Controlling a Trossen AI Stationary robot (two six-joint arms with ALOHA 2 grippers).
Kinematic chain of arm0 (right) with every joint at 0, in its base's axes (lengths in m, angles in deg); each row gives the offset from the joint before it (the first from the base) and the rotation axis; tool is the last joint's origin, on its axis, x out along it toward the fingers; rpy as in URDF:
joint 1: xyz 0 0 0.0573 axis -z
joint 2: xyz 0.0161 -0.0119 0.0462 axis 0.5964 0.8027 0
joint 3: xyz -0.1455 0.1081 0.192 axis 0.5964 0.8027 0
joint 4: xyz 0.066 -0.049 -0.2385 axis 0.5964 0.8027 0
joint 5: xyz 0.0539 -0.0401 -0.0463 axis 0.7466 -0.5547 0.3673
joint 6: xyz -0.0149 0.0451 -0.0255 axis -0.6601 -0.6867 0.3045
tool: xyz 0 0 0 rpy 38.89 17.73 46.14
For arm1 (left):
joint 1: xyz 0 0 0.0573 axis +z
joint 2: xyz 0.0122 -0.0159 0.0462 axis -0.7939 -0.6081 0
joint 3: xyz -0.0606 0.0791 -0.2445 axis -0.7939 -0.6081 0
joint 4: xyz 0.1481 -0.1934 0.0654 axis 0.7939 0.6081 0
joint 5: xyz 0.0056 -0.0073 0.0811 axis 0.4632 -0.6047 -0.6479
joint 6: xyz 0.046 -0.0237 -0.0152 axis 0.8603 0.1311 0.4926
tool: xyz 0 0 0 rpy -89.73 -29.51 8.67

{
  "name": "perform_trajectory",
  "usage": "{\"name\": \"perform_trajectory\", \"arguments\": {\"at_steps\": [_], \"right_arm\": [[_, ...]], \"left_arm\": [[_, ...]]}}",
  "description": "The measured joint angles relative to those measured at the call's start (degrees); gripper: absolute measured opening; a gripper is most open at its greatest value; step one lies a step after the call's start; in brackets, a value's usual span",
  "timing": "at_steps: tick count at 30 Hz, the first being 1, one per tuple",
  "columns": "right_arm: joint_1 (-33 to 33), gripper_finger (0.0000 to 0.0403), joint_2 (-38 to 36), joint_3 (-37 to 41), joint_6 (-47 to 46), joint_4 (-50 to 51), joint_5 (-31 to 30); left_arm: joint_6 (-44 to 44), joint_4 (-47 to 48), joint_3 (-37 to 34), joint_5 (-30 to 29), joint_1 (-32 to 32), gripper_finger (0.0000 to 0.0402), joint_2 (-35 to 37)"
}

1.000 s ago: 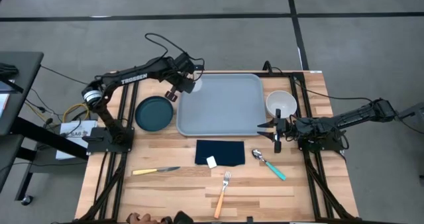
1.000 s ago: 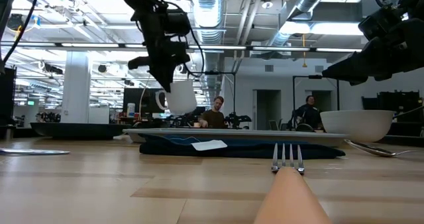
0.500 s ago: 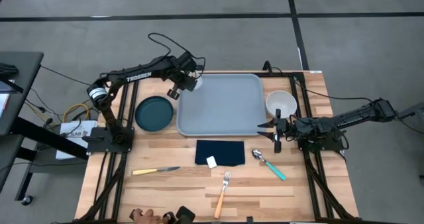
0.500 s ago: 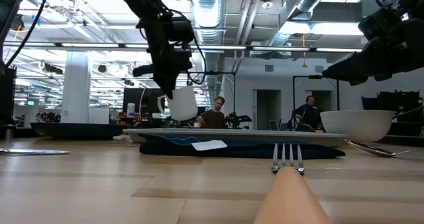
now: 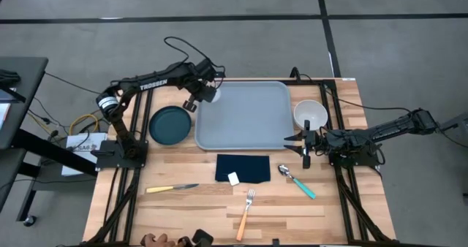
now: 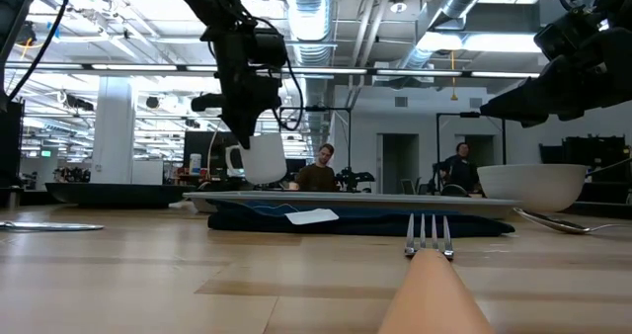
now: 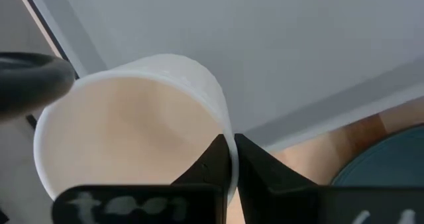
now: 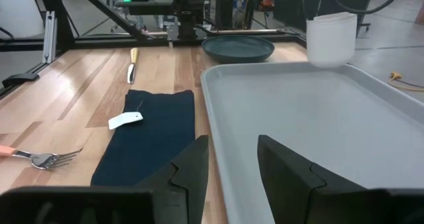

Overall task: Set up tray
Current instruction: Put the white cup on the gray serving tray

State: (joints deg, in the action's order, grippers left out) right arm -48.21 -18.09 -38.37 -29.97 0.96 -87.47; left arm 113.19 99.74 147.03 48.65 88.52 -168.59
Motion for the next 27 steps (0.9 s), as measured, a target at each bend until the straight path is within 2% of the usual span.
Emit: {"name": "perform_trajectory", "arguments": {"at_steps": [9,27], "right_arm": [[0.01,0.0122,-0.02,0.0,0.02,0.0,0.01],[0.0,0.0122,0.0,0.01,0.01,0.02,0.0]], "left_arm": [[2.9,-1.95,-0.02,-3.73,-1.4,0.0004,-2.46],[5.14,-0.82,-0.02,-4.76,-1.12,0.0004,-2.5]]}}
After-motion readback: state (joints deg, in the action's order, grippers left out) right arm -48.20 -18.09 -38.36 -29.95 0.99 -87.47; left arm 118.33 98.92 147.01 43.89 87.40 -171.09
